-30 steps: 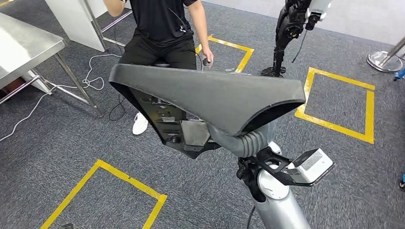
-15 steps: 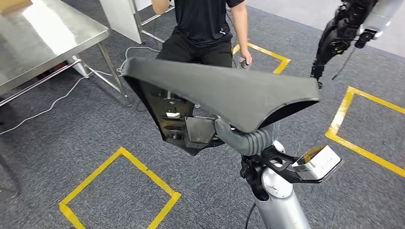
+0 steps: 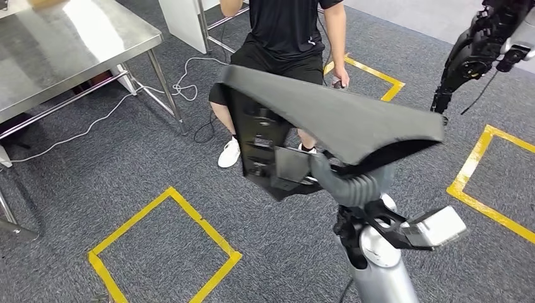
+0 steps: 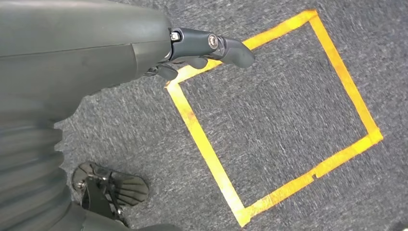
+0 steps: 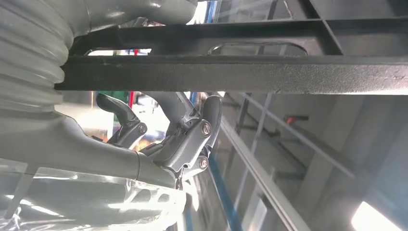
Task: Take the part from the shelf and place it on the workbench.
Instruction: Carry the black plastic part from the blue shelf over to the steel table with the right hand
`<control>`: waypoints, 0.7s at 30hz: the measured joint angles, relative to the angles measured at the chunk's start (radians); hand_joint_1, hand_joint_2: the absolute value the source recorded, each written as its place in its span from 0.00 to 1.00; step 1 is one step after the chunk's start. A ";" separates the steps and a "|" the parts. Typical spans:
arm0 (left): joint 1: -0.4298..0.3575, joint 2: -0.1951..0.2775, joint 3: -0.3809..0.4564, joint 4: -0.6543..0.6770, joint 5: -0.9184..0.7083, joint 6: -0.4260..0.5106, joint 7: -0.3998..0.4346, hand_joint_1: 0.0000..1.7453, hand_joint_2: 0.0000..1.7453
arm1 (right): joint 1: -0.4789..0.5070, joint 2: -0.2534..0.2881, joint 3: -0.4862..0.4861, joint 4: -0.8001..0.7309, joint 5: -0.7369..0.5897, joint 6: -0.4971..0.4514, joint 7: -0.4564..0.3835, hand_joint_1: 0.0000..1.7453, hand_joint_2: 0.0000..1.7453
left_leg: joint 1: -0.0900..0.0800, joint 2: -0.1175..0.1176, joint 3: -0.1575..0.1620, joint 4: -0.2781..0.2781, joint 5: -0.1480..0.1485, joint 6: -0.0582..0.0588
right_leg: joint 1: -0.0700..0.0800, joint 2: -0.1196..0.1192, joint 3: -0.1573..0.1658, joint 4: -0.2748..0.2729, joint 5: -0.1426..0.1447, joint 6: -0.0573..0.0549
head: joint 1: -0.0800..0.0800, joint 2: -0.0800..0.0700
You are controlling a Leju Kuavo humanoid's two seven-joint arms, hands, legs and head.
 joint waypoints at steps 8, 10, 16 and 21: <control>-0.043 0.012 -0.024 -0.013 0.001 0.001 0.030 0.00 1.00 | 0.027 -0.033 -0.034 -0.024 0.000 -0.012 -0.013 1.00 1.00 | -0.015 0.011 0.115 -0.211 0.064 0.048 | 0.012 -0.003 -0.005 0.036 -0.032 0.016 | 0.000 0.000; -0.047 0.010 -0.025 -0.013 0.003 -0.007 0.022 0.00 1.00 | 0.028 -0.036 -0.035 -0.024 0.001 -0.011 -0.008 1.00 1.00 | -0.011 -0.011 0.124 -0.225 0.073 0.052 | 0.004 0.044 -0.065 0.156 -0.082 0.011 | 0.004 0.000; -0.034 0.010 -0.026 -0.014 0.009 -0.045 0.002 0.00 1.00 | 0.056 -0.039 -0.035 -0.023 0.034 -0.011 -0.017 1.00 1.00 | 0.002 -0.095 0.119 -0.206 0.063 0.024 | -0.037 0.077 -0.065 0.109 -0.028 0.073 | 0.010 0.000; -0.025 0.016 -0.026 -0.017 0.007 -0.047 -0.005 0.00 1.00 | 0.068 -0.037 -0.035 -0.024 0.046 -0.011 -0.034 1.00 1.00 | 0.008 -0.123 0.092 -0.174 0.048 -0.009 | -0.037 0.087 -0.023 0.021 0.005 0.049 | 0.013 0.000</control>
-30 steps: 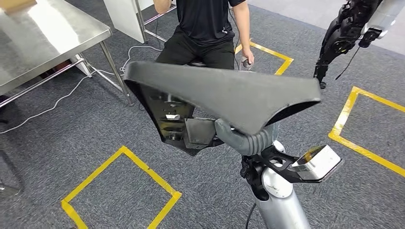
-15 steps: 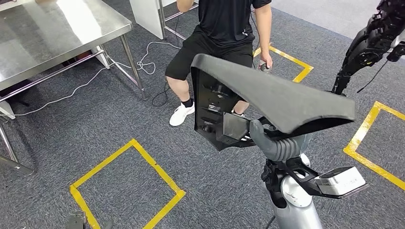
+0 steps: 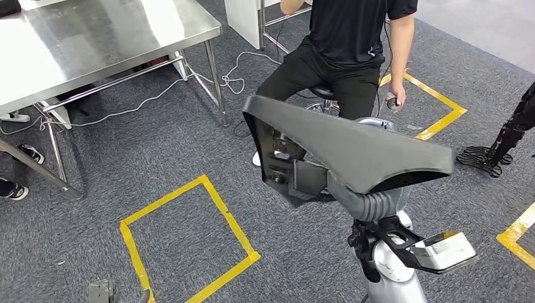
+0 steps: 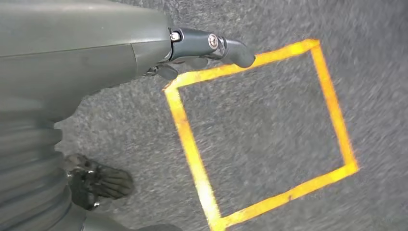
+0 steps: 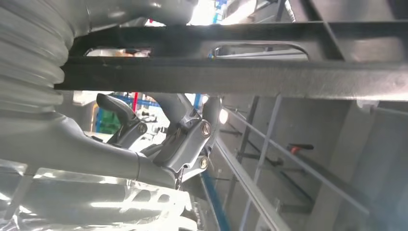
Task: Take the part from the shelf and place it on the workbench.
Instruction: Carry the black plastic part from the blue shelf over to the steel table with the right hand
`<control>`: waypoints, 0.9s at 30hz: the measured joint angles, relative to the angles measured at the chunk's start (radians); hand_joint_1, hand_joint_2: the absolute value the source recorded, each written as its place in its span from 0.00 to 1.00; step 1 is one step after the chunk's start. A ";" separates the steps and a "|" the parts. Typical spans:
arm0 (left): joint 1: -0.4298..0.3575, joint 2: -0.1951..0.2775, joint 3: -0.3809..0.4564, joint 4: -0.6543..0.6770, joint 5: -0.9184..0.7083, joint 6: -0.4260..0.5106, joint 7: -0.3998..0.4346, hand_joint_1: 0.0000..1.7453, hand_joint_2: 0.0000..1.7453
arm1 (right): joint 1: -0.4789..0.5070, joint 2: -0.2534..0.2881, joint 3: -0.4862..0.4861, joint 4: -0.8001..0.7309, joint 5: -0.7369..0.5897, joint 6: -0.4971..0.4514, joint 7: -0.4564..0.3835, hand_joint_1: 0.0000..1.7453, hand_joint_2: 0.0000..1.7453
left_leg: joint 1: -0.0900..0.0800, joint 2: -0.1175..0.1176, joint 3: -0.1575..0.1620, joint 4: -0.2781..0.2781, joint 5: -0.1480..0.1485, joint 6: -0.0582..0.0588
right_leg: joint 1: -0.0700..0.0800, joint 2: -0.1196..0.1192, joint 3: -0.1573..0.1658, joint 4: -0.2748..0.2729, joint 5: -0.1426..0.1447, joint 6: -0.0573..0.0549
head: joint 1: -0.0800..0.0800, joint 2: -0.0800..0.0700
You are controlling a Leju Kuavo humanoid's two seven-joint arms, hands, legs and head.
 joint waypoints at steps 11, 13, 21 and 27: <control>-0.001 0.006 -0.001 -0.002 -0.010 0.004 0.006 0.00 1.00 | 0.013 0.006 0.000 -0.019 0.012 0.000 -0.004 1.00 1.00 | -0.015 0.154 -0.052 0.093 -0.015 0.031 | 0.035 -0.094 0.026 -0.003 -0.022 -0.041 | -0.009 0.000; -0.003 0.008 -0.001 -0.003 -0.010 0.005 0.006 0.00 1.00 | 0.009 0.007 0.000 -0.021 0.020 0.003 0.000 1.00 1.00 | -0.029 0.181 -0.021 0.029 -0.002 0.049 | 0.036 -0.110 0.029 -0.005 -0.026 -0.036 | -0.007 0.000; -0.003 -0.001 -0.001 -0.003 -0.010 0.008 0.004 0.00 1.00 | -0.098 0.013 0.006 0.011 0.017 0.031 0.088 1.00 1.00 | -0.021 0.089 0.024 -0.048 0.033 0.062 | 0.031 -0.034 -0.073 0.207 -0.113 -0.026 | -0.001 0.000; -0.001 -0.010 -0.001 -0.003 -0.013 0.008 0.014 0.00 1.00 | -0.215 0.024 0.038 0.093 -0.013 0.044 0.142 1.00 1.00 | -0.016 0.012 0.009 -0.016 0.018 0.029 | 0.009 0.012 -0.004 0.002 0.006 0.016 | 0.002 0.000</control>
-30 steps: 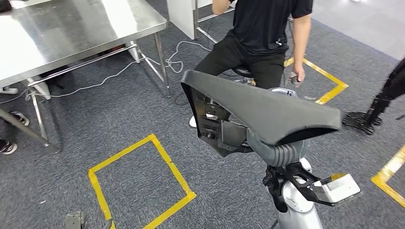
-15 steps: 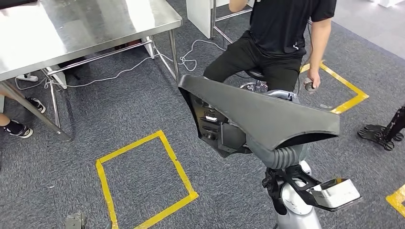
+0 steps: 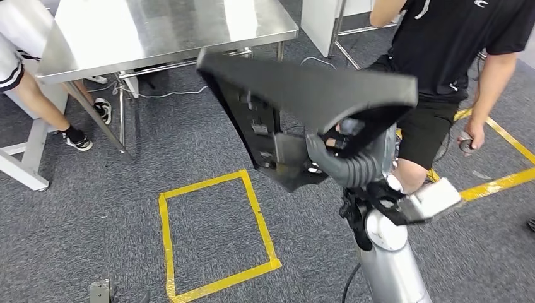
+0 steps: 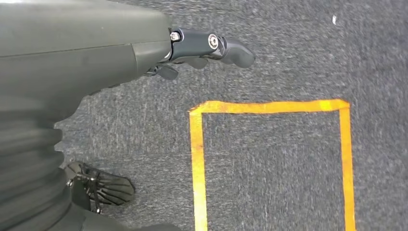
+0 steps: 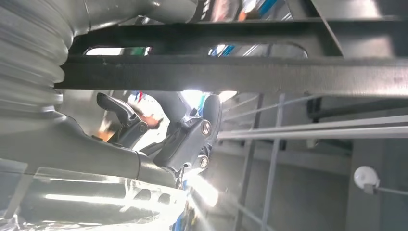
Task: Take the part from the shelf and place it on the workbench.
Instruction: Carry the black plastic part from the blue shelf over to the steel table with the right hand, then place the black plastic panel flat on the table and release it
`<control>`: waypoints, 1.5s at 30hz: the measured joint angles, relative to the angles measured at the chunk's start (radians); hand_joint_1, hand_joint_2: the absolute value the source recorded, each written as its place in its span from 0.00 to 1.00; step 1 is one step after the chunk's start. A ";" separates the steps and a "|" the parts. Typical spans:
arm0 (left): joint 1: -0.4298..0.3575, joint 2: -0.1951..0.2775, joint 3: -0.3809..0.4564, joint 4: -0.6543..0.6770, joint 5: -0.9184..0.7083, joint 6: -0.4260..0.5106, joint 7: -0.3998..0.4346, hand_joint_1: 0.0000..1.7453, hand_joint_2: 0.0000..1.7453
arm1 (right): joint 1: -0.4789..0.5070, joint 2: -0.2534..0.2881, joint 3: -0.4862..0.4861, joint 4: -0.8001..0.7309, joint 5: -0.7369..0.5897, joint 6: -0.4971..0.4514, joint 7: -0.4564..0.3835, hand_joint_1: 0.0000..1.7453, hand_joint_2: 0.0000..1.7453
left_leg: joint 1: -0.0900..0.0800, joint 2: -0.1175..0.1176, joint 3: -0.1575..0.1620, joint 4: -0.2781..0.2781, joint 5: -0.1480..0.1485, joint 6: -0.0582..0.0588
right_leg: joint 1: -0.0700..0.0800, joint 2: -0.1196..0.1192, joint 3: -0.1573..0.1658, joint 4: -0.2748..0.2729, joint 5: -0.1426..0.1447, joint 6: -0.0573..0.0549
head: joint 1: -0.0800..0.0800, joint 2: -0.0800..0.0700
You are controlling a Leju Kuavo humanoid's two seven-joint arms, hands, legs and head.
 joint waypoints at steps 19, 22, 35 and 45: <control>0.003 0.004 0.000 0.000 0.000 0.011 0.009 0.00 1.00 | -0.113 0.047 0.028 0.110 -0.025 0.004 0.035 1.00 1.00 | -0.015 0.143 -0.044 0.014 0.020 0.018 | 0.031 -0.132 0.048 -0.024 -0.038 -0.039 | -0.016 0.000; 0.001 0.002 0.000 0.000 0.000 0.010 0.009 0.00 1.00 | -0.119 0.048 0.031 0.113 -0.021 0.005 0.036 1.00 1.00 | -0.004 0.116 -0.008 -0.033 0.035 0.026 | 0.033 -0.081 0.019 0.052 -0.075 -0.040 | -0.010 0.000; 0.002 0.000 -0.005 0.000 -0.029 0.008 0.006 0.00 1.00 | -0.107 0.031 0.032 0.121 0.004 -0.002 0.040 1.00 1.00 | 0.005 0.062 -0.016 0.014 -0.008 -0.022 | 0.004 -0.037 -0.006 -0.021 0.019 -0.027 | -0.006 0.000; 0.002 0.002 -0.005 0.000 -0.031 0.010 0.004 0.00 1.00 | -0.107 0.034 0.032 0.128 0.005 -0.002 0.040 1.00 1.00 | 0.013 0.096 -0.101 0.158 -0.031 -0.031 | 0.009 -0.039 0.017 -0.023 0.003 -0.049 | -0.012 0.000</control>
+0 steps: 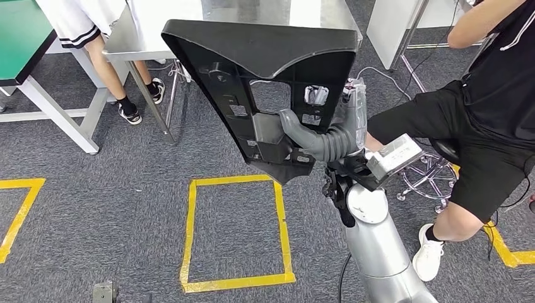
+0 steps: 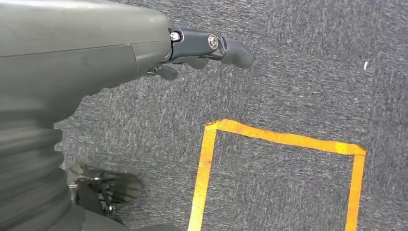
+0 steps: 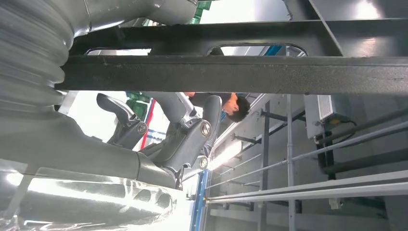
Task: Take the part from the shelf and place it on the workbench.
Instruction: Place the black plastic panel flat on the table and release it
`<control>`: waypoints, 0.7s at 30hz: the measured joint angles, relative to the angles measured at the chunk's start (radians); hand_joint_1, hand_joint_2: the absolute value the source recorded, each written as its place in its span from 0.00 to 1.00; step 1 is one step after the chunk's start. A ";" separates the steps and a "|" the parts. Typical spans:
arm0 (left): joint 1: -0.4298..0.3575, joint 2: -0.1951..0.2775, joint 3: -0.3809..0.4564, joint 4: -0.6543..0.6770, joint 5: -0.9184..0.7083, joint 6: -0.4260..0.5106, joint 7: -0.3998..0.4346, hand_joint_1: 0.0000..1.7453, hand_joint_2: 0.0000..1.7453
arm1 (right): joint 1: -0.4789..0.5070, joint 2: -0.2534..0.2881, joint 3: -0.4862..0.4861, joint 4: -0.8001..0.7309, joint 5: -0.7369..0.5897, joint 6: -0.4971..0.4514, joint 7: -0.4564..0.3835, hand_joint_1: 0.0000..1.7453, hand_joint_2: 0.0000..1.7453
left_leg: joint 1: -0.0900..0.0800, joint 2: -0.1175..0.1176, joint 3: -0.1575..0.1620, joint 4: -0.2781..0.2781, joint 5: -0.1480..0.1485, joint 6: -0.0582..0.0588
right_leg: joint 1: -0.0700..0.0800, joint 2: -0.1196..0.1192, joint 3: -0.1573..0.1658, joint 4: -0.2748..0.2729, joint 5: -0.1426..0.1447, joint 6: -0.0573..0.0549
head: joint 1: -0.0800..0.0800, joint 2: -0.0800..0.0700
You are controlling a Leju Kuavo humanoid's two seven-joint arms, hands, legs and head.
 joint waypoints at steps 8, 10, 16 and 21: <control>-0.003 0.005 0.001 0.000 0.012 0.003 -0.010 0.00 1.00 | -0.014 0.007 0.001 0.013 0.000 0.011 0.004 1.00 1.00 | -0.014 -0.003 0.104 -0.179 0.040 0.039 | 0.012 -0.004 -0.012 0.040 -0.035 0.026 | 0.005 0.000; -0.001 0.005 0.003 0.000 0.025 0.008 -0.020 0.00 1.00 | -0.023 0.010 0.004 0.025 0.000 0.020 0.005 1.00 1.00 | -0.014 -0.005 0.115 -0.188 0.041 0.045 | 0.012 -0.002 -0.079 0.161 -0.078 0.017 | 0.008 0.000; 0.018 0.020 0.010 0.001 0.041 0.015 -0.029 0.00 1.00 | -0.047 0.048 0.044 0.079 0.028 0.027 0.017 1.00 1.00 | -0.016 -0.017 0.125 -0.183 0.024 0.039 | 0.008 -0.002 -0.125 0.160 -0.025 0.041 | 0.010 0.000; 0.030 0.025 0.018 0.001 0.045 0.022 -0.039 0.00 1.00 | -0.070 0.103 0.075 0.084 0.048 0.026 0.074 1.00 1.00 | -0.018 -0.026 0.124 -0.162 -0.004 0.012 | 0.007 0.000 -0.047 -0.005 0.035 0.020 | 0.005 0.000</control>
